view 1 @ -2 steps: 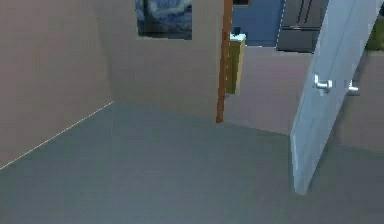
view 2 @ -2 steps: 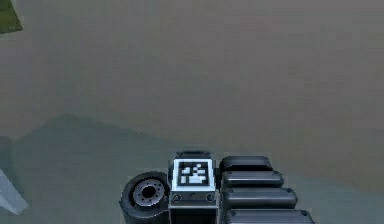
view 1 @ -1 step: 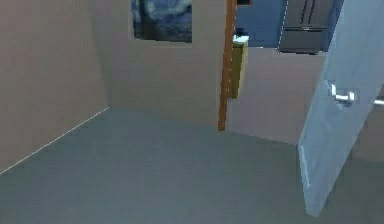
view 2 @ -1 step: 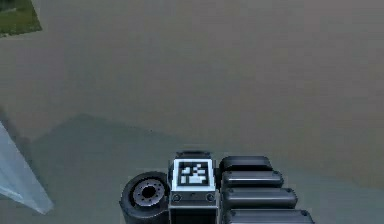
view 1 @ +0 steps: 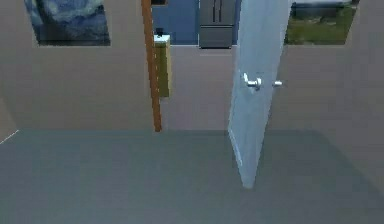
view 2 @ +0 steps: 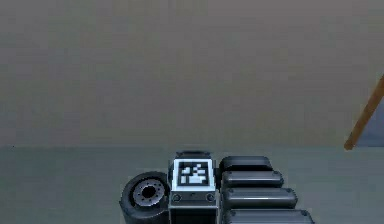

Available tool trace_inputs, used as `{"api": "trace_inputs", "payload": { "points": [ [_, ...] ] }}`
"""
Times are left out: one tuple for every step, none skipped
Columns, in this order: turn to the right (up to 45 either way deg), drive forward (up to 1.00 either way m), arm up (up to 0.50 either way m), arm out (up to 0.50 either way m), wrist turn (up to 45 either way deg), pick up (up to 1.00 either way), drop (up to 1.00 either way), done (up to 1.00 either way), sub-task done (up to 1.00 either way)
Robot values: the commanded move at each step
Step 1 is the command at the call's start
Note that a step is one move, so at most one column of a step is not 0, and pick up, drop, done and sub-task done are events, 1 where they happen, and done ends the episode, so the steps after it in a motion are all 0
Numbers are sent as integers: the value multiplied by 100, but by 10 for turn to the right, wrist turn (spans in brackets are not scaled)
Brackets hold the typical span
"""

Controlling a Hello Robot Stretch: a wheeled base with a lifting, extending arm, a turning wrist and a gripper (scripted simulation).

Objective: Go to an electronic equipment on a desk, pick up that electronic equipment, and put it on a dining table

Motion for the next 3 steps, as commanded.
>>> {"api": "trace_inputs", "payload": {
  "points": [
    [0,100,0,0,0,0,0,0,0],
    [30,0,0,0,0,0,0,0,0],
    [0,65,0,0,0,0,0,0,0]
  ]
}}
